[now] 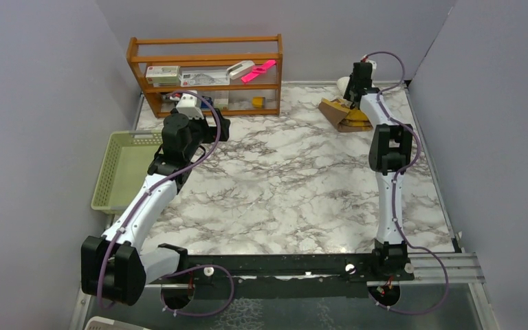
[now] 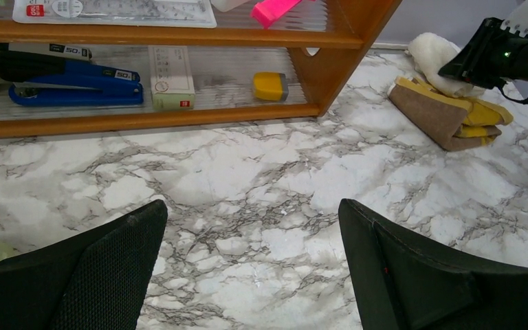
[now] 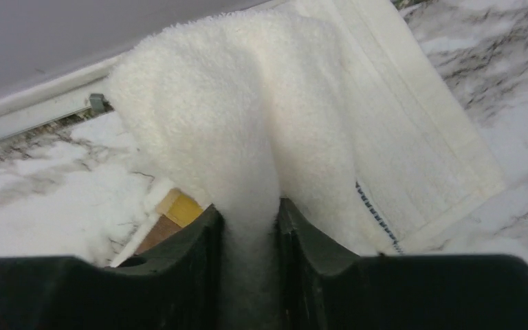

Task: Roll the towels
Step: Pick up the towel at the corner of the board, then place the towel at the center of the board.

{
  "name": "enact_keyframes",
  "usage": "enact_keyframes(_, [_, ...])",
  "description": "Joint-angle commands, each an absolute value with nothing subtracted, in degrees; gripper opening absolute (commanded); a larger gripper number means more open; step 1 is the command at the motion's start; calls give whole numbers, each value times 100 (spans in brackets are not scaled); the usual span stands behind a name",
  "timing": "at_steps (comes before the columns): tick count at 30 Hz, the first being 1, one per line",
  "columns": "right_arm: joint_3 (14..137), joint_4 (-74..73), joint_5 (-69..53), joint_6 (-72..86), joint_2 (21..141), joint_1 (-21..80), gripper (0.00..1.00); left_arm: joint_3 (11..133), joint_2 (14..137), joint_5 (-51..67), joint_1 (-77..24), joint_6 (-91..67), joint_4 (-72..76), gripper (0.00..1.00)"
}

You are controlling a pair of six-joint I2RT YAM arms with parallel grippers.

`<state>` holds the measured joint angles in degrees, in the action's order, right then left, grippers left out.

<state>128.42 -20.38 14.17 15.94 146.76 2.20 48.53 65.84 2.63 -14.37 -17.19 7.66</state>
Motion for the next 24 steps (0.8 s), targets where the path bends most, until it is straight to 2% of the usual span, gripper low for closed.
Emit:
enact_keyframes(1, [13019,-1860,1172,1669,14687,176,12,5015,6470,430,-1450,-1728,799,99])
enact_keyframes(2, [12938,-1806,1116,1750,14547,176,3,4981,6432,406,-1450,-1731,788,99])
enact_keyframes(4, [12586,-1570,981,1886,14130,174,1,4951,6362,332,-1446,-1708,750,99])
enact_keyframes(17, [8663,-174,812,2247,10093,179,1,4695,6204,123,-1450,-1828,999,99])
enact_keyframes(20, [7735,346,571,2351,8922,184,4,4538,6030,107,-1450,-1908,1278,99])
enact_keyframes(24, [7099,114,-401,2720,7823,190,8,4530,6047,215,-1450,-1973,1447,99])
